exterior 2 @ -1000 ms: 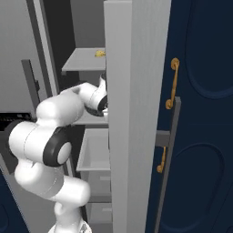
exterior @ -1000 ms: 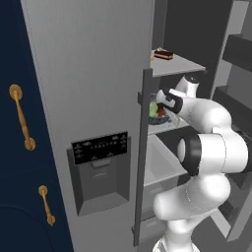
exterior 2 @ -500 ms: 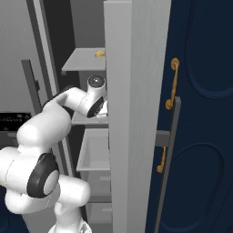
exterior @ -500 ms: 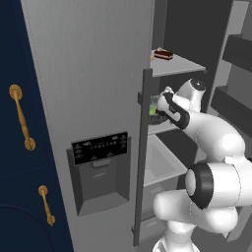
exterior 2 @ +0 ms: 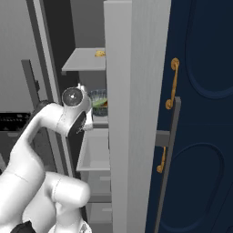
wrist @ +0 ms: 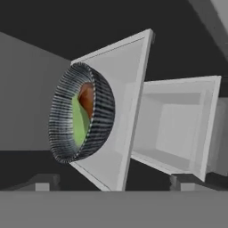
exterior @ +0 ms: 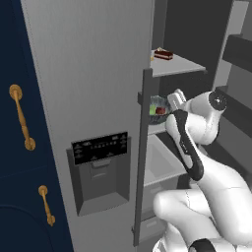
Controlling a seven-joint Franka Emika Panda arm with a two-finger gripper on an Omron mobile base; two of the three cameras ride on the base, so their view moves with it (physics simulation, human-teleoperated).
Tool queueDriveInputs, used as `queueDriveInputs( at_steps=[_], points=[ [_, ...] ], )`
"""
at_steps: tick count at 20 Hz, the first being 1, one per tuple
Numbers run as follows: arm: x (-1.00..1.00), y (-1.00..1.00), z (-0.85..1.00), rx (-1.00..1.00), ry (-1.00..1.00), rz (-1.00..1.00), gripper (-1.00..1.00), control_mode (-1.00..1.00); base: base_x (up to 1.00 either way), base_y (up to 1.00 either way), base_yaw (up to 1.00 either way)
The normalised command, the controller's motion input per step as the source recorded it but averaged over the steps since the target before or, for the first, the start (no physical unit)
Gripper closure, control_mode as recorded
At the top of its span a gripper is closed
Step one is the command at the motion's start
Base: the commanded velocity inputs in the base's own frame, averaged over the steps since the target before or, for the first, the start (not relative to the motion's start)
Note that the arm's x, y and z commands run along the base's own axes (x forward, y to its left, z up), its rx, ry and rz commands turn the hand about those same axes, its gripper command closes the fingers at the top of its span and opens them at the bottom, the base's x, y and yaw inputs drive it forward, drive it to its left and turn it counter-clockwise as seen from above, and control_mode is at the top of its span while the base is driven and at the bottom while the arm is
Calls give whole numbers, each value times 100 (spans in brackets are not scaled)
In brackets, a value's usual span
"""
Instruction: Pick the chicken drumstick and corn from their plates and place them in the bowl. Then put the bowl in the fridge.
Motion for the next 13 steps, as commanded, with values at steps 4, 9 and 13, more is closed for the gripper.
queueDriveInputs(
  at_steps=[4, 9, 13],
  points=[
    [-100, 9, 46, 0, 0, 0, -100, -100, 0, 0, 0],
    [-97, 27, 21, 0, -2, 0, -100, -100, 0, 0, 0],
    [-94, 16, 59, 0, -4, 0, -100, -100, 0, 0, 0]
  ],
)
